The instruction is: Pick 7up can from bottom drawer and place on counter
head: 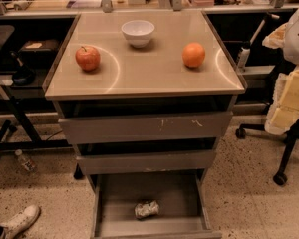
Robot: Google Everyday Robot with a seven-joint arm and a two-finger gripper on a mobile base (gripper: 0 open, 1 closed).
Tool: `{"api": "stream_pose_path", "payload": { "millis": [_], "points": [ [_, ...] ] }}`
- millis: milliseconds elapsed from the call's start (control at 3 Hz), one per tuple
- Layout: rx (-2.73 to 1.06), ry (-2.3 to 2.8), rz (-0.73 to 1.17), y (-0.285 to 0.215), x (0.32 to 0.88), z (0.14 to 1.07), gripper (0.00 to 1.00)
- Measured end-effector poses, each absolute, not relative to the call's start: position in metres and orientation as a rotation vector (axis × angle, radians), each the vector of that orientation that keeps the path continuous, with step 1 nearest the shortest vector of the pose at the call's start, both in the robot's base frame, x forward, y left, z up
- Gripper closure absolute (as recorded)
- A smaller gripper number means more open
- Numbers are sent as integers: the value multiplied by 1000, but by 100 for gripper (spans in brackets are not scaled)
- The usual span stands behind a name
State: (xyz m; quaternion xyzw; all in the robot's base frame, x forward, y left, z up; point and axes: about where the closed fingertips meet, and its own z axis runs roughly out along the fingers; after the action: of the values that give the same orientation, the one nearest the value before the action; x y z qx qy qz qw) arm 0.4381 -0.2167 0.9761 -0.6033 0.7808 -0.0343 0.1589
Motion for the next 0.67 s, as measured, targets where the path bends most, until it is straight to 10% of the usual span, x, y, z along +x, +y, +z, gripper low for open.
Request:
{"api": "stream_pose_path", "payload": {
  "millis": [667],
  "points": [
    [-1719, 2228, -87, -212, 434, 964, 0]
  ]
}}
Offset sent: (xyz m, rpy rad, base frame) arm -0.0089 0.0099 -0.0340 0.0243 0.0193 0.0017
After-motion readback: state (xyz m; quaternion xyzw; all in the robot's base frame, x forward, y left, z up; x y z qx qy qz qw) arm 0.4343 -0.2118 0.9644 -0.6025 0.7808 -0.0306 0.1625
